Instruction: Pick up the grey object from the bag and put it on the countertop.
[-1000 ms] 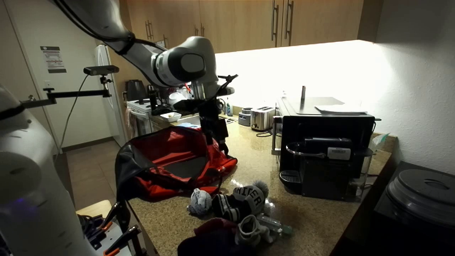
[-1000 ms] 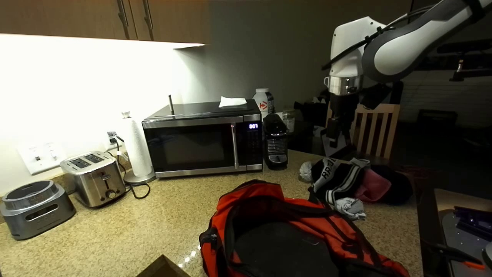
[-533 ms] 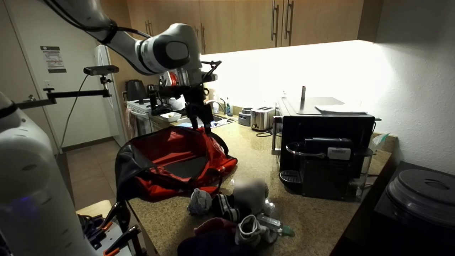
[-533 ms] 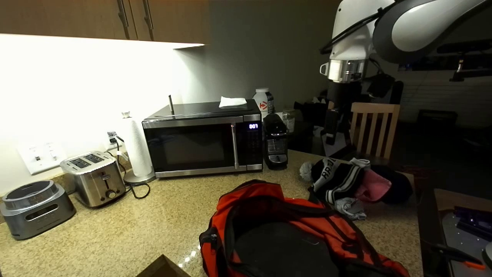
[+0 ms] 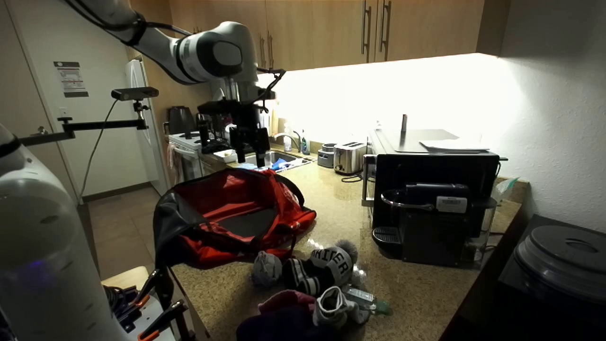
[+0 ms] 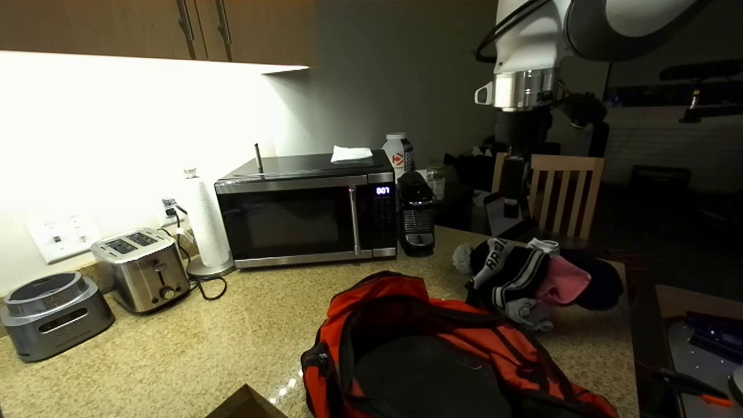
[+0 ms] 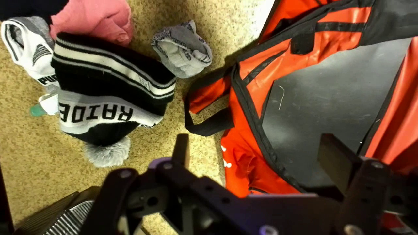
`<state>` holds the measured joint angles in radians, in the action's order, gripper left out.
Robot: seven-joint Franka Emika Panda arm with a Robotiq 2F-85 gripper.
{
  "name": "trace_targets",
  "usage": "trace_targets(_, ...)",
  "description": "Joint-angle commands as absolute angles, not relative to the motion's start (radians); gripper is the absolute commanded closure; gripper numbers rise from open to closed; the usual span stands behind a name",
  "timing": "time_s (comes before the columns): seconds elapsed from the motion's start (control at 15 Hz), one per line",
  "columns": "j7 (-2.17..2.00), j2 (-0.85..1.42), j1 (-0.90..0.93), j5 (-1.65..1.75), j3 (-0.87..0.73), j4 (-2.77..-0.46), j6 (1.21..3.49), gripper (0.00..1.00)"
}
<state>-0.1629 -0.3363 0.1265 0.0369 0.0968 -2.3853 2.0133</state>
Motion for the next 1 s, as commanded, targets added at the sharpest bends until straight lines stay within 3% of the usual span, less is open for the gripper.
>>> trace_targets(0.0,-0.087,-0.339,0.131,-0.002,0.099,-2.331,1.917,0.00)
trace_targets(0.93,0.066,-0.344,0.138,-0.024,0.087,-2.232,1.773,0.00)
